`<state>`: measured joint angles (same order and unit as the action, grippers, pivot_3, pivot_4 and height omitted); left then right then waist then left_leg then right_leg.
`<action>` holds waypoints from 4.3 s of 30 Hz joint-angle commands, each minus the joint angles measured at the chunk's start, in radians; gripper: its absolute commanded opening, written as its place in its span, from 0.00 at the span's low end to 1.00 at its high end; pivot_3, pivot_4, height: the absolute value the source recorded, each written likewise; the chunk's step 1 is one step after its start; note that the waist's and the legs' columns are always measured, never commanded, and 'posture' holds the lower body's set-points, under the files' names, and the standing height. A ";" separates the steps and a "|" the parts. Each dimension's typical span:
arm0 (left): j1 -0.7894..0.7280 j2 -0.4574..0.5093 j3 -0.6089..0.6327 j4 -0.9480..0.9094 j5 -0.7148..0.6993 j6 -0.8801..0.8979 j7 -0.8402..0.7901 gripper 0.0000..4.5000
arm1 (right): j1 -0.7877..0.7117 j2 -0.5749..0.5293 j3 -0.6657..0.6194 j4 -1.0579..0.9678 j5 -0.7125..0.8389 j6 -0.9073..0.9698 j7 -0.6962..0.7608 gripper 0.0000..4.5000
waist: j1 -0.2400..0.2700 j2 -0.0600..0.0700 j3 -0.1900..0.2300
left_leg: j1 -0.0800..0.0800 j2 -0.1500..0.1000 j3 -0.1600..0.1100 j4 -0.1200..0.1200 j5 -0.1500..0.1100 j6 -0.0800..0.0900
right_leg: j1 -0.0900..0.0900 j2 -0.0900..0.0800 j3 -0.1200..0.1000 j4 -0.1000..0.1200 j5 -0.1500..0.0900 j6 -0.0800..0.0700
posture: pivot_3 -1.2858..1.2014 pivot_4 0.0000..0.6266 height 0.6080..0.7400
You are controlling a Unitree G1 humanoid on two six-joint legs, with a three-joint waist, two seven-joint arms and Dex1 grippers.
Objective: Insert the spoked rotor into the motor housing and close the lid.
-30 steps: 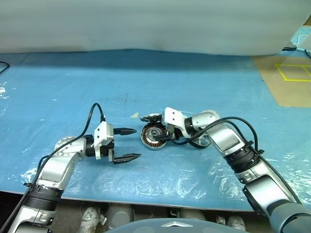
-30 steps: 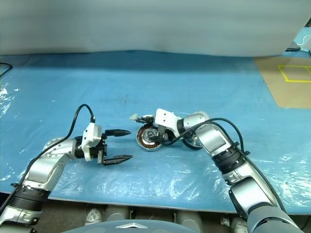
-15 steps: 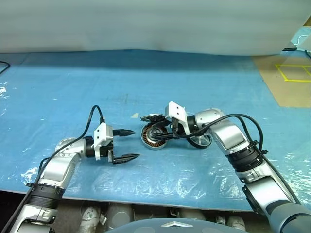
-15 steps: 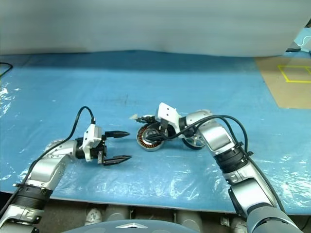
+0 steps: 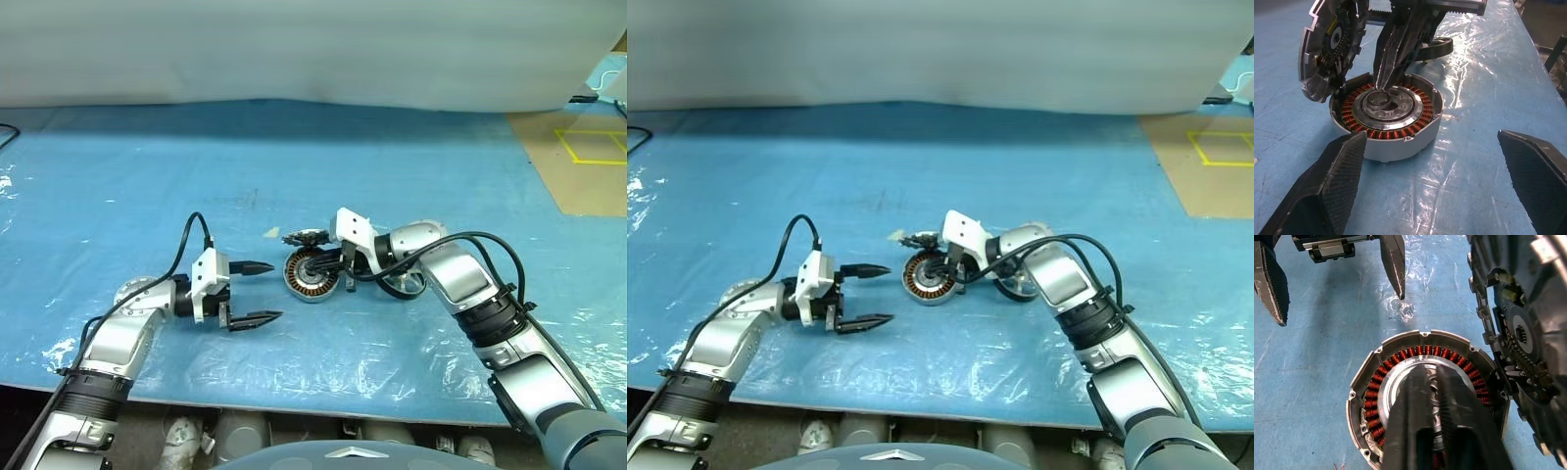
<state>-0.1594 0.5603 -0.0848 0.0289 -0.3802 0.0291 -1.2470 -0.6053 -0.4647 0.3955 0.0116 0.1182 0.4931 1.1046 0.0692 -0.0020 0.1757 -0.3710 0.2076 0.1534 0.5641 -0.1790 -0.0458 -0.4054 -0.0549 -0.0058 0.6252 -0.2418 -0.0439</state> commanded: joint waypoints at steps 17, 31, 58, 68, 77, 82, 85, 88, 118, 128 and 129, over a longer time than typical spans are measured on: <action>-0.015 -0.013 0.000 -0.027 -0.004 0.003 0.009 1.00 | -0.042 -0.017 0.062 0.031 -0.107 -0.095 0.000 0.01 | 0.000 0.000 0.000 | 0.000 0.000 0.000 0.000 0.000 0.000 | 0.000 0.000 0.000 0.000 0.000 0.000 | 0.52 0.24 1.00; -0.023 -0.017 0.000 0.006 0.002 -0.019 -0.001 1.00 | -0.016 -0.046 0.097 -0.003 -0.146 -0.147 0.056 0.01 | 0.000 0.000 0.000 | 0.000 0.000 0.000 0.000 0.000 0.000 | 0.001 0.000 0.000 0.000 0.000 0.000 | 0.52 0.24 1.00; -0.057 -0.020 -0.005 0.031 0.003 -0.017 -0.010 1.00 | 0.007 -0.033 0.093 -0.010 -0.163 -0.170 0.031 0.01 | -0.001 0.000 0.000 | 0.002 0.000 0.000 0.001 0.000 0.000 | 0.002 0.000 0.000 0.001 0.000 0.000 | 0.52 0.24 1.00; -0.040 -0.013 0.000 -0.013 -0.005 0.010 0.004 1.00 | -0.017 -0.017 0.108 0.073 -0.225 -0.242 -0.005 0.01 | -0.001 0.000 0.000 | 0.002 0.000 0.000 0.001 0.000 0.000 | 0.002 0.000 0.000 0.001 0.000 0.000 | 0.52 0.24 1.00; -0.036 -0.017 0.000 0.007 0.001 -0.007 0.001 1.00 | -0.001 -0.075 0.068 0.045 -0.188 -0.227 0.040 0.01 | 0.002 -0.001 0.000 | 0.002 0.000 0.000 0.001 0.000 0.000 | 0.003 -0.001 0.000 0.001 0.000 0.000 | 0.52 0.24 1.00; -0.054 -0.025 -0.006 0.026 0.003 -0.012 -0.006 1.00 | 0.006 -0.041 0.090 0.026 -0.185 -0.201 0.036 0.01 | 0.000 -0.001 -0.001 | 0.003 0.000 0.000 0.001 0.000 0.000 | 0.003 0.000 0.000 0.001 0.000 0.000 | 0.52 0.24 1.00; -0.059 -0.025 -0.005 0.029 0.001 -0.009 -0.008 1.00 | 0.002 -0.022 0.099 0.038 -0.204 -0.214 0.017 0.01 | -0.005 -0.001 -0.001 | 0.003 0.000 0.000 0.001 0.000 0.000 | 0.003 0.000 0.000 0.001 0.000 0.000 | 0.52 0.24 1.00; -0.056 -0.023 -0.004 0.027 0.002 -0.009 -0.009 1.00 | -0.006 -0.011 0.100 0.050 -0.215 -0.225 0.009 0.01 | -0.011 -0.001 -0.001 | 0.004 0.001 0.000 0.001 0.000 0.000 | 0.003 0.000 0.000 0.001 0.000 0.000 | 0.52 0.24 1.00; -0.041 -0.033 -0.004 0.024 0.006 -0.013 0.000 1.00 | -0.035 -0.006 0.105 0.067 -0.234 -0.249 0.038 0.01 | -0.023 -0.001 -0.001 | 0.003 0.000 0.000 0.000 0.000 0.000 | 0.003 0.000 0.000 -0.001 0.000 0.000 | 0.52 0.24 1.00; -0.046 -0.035 -0.005 0.032 0.006 -0.019 -0.002 1.00 | -0.015 -0.022 0.116 0.048 -0.239 -0.255 0.041 0.01 | -0.020 -0.001 -0.001 | 0.003 0.000 0.000 0.000 0.000 0.000 | 0.003 0.000 0.000 -0.001 0.000 0.000 | 0.52 0.24 1.00; -0.048 -0.035 -0.005 0.034 0.005 -0.018 -0.002 1.00 | -0.016 -0.018 0.121 0.051 -0.243 -0.260 0.039 0.01 | -0.020 -0.001 -0.001 | 0.003 0.000 0.000 0.000 0.000 0.000 | 0.003 0.000 0.000 -0.001 0.000 0.000 | 0.52 0.24 1.00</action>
<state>-0.1965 0.5256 -0.0925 0.0711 -0.3707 0.0284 -1.2442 -0.6356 -0.4821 0.4967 0.0688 -0.1069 0.2306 1.1421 0.0496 -0.0031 0.1749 -0.3682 0.2076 0.1532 0.5638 -0.1791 -0.0455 -0.4026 -0.0550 -0.0056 0.6244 -0.2417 -0.0440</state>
